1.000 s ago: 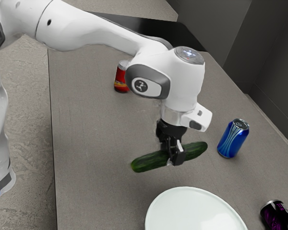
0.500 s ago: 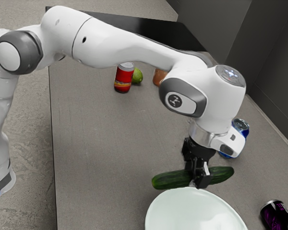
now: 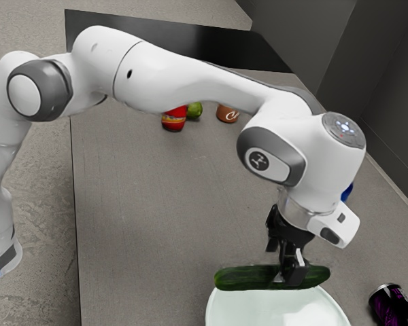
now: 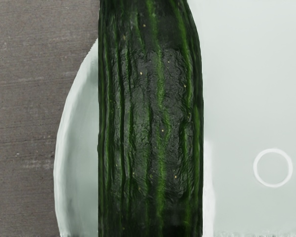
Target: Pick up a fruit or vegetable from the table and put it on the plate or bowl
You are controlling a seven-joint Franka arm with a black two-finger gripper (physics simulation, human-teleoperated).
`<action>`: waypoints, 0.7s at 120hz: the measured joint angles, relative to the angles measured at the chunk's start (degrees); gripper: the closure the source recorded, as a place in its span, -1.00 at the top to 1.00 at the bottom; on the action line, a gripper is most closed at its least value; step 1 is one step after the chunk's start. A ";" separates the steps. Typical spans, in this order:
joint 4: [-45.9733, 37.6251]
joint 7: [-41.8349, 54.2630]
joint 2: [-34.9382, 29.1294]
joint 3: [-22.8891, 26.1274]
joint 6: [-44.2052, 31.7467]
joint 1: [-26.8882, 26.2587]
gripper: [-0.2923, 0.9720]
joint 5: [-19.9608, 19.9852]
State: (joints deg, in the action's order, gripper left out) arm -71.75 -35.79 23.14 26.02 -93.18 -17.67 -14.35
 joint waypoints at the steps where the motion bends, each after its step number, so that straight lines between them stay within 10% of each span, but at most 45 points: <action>1: 0.00 0.01 -0.05 0.00 0.04 -0.01 0.25 -0.03; 34: 0.34 0.17 -1.13 -0.08 0.64 1.33 0.50 -0.44; 55: -4.11 4.00 -13.34 -2.20 1.42 19.08 0.53 3.16; 84: -10.79 12.82 -22.03 -10.66 3.60 29.55 0.54 10.54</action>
State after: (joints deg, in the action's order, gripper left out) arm -82.54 -22.96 1.11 15.35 -89.58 11.88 -3.80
